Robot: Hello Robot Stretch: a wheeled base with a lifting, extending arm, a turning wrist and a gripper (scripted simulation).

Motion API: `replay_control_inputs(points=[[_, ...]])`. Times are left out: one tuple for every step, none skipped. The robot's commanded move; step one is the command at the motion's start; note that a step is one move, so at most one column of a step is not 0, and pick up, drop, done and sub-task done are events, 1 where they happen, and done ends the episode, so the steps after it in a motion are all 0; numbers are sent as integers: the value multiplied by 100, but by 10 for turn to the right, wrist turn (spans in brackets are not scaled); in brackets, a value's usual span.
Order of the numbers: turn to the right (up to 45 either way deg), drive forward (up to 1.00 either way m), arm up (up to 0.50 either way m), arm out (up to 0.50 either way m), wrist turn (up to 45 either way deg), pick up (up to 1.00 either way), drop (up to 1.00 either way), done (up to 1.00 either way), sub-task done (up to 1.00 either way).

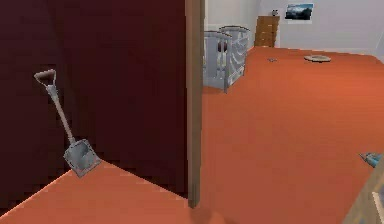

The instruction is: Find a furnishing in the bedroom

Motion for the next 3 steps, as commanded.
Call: replay_control_inputs(points=[[240, 0, 0, 0, 0, 0, 0, 0, 0], [0, 100, 0, 0, 0, 0, 0, 0, 0], [60, 0, 0, 0, 0, 0, 0, 0, 0]])
